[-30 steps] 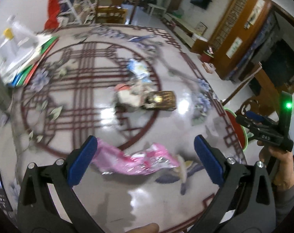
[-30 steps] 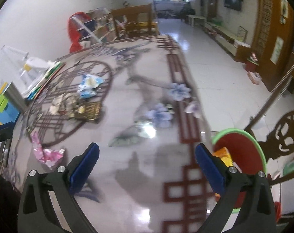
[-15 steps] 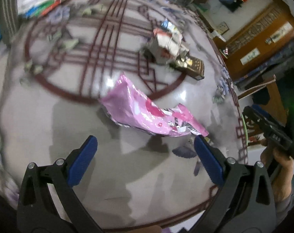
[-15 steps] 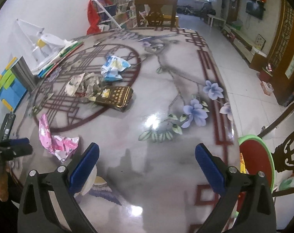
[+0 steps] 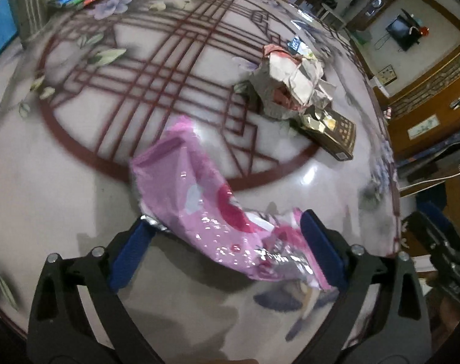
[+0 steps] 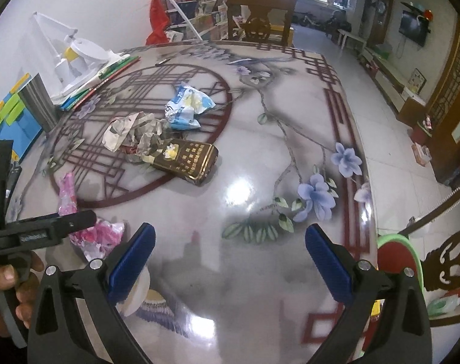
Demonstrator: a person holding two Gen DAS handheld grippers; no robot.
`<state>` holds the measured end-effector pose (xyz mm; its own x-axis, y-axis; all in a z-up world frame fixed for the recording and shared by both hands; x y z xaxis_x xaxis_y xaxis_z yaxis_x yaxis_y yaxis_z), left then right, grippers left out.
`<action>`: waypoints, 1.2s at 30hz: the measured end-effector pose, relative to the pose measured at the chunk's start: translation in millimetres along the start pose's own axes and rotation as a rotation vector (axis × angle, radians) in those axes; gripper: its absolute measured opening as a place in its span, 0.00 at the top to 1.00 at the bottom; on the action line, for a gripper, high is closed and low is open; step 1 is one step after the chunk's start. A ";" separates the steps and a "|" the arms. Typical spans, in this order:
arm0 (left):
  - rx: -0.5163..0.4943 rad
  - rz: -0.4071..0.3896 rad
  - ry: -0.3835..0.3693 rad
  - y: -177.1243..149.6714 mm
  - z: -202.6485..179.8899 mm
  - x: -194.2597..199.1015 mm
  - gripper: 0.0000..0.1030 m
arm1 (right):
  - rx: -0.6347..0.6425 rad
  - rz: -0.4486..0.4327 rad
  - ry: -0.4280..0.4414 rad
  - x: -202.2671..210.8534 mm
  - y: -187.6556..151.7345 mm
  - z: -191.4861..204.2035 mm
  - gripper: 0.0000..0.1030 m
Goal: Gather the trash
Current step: 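Grasp the pink wrapper with the left tool while the right tool moves over the brown cigarette box, then grasp the brown cigarette box with the right tool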
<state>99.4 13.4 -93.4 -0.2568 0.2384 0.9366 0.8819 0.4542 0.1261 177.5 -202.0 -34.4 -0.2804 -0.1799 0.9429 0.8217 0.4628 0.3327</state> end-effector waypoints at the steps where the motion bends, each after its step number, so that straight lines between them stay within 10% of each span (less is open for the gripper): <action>1: -0.007 -0.007 0.016 1.2 0.0 0.5 0.25 | 0.007 0.001 0.000 -0.9 2.0 1.1 0.07; 9: -0.079 0.043 -0.026 13.4 13.0 3.2 0.74 | 0.147 -0.008 -0.026 -19.9 31.6 25.4 0.07; 27: -0.211 -0.065 0.000 40.2 28.8 67.6 0.78 | 0.399 0.080 -0.096 -86.6 83.7 70.2 0.08; 36: -0.188 -0.053 -0.016 46.7 40.5 59.8 0.77 | 0.380 0.133 -0.056 -103.4 88.3 66.0 0.41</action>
<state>109.2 83.7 -44.8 -0.3098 0.2326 0.9219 0.9248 0.2987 0.2354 246.4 -85.2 -101.3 -0.2194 -0.0535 0.9742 0.6134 0.7689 0.1804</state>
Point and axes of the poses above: each gripper's, at about its wrist camera, not at the fingertips, and x roughly against the way its jaws point, z to its left, y to its top, the point moved 2 cm from there along -x, roughly the way its jaws point, and after that the axes turned 14 degrees about z, right-handed, at the moved point
